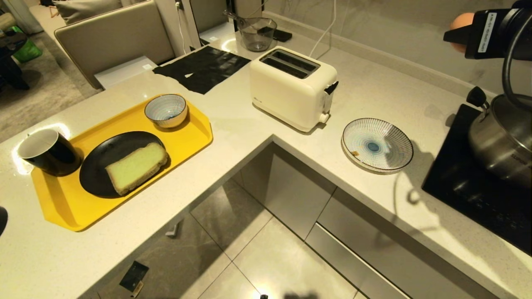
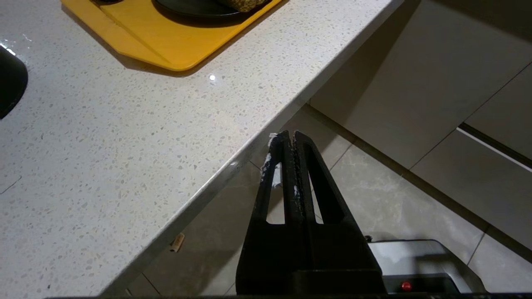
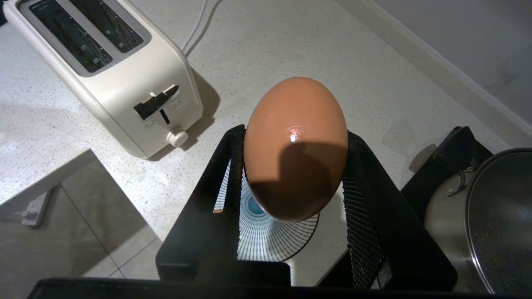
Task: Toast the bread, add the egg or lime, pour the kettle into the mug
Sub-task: Put the egg in the bowl
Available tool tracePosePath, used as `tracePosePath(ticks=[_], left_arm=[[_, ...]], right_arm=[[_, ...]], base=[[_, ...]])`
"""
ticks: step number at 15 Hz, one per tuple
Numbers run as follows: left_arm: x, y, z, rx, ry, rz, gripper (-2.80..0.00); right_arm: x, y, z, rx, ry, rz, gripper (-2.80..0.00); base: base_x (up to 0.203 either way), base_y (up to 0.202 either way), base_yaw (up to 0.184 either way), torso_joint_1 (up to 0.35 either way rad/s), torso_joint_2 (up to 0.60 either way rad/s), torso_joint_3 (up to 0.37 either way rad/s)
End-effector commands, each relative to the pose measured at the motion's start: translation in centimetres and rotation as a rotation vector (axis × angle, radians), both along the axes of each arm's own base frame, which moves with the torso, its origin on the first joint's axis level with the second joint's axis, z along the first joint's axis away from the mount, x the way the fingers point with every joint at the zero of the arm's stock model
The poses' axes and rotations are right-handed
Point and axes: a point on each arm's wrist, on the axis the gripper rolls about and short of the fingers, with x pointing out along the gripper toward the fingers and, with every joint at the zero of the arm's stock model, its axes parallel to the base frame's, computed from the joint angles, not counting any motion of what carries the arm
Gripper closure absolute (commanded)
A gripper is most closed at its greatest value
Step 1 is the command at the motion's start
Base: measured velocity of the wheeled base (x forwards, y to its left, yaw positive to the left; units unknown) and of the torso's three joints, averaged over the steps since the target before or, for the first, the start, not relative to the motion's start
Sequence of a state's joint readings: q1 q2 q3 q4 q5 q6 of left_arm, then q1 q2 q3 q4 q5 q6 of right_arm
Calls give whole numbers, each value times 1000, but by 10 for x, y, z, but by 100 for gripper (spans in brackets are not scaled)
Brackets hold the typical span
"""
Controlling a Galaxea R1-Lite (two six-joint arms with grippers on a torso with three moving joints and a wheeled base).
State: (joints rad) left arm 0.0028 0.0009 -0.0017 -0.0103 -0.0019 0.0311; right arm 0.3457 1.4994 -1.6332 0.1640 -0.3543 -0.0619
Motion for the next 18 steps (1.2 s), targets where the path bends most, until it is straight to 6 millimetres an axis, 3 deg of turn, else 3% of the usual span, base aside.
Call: tracePosePath(ticks=[1, 14, 18], left_arm=[[0, 0, 0, -2, 2, 2, 0], [0, 0, 0, -25, 2, 5, 0], [0, 0, 0, -25, 2, 4, 0]], right_arm=[[-1, 0, 0, -1, -1, -1, 0], [-19, -9, 1, -65, -3, -7, 0], [-27, -11, -5, -83, 10, 61, 0]], base=[[0, 0, 0, 0, 0, 0], [0, 0, 0, 0, 0, 0], [0, 0, 0, 0, 0, 0]])
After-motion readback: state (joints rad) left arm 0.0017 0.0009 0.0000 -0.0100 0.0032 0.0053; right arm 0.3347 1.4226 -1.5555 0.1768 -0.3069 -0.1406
